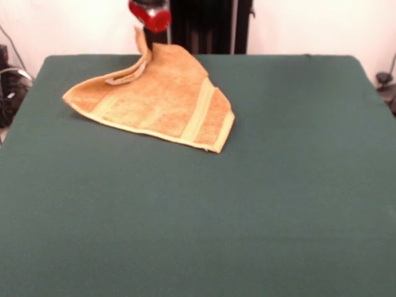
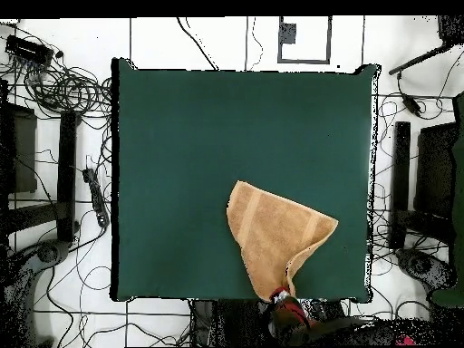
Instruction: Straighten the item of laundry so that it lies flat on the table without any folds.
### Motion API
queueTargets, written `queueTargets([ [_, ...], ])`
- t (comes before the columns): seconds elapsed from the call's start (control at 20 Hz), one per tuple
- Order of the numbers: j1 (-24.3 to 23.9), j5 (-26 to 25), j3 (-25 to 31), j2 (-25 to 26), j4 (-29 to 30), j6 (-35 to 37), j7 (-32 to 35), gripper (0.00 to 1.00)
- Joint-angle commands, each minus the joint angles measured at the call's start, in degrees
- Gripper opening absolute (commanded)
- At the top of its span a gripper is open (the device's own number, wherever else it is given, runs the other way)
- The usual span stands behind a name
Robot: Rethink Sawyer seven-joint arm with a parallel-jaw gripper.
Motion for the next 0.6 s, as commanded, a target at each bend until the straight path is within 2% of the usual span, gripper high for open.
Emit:
queueTargets([
  [0.05, -0.2, 1.8, 0.4, 25.9, -12.6, -16.1, 6.1, 0.00],
  [0.25, -3.0, -0.6, 2.1, 29.1, -18.1, -15.4, 3.2, 0.00],
  [0.6, -3.7, -2.5, 1.9, 28.6, -19.7, -13.8, 1.8, 0.00],
])
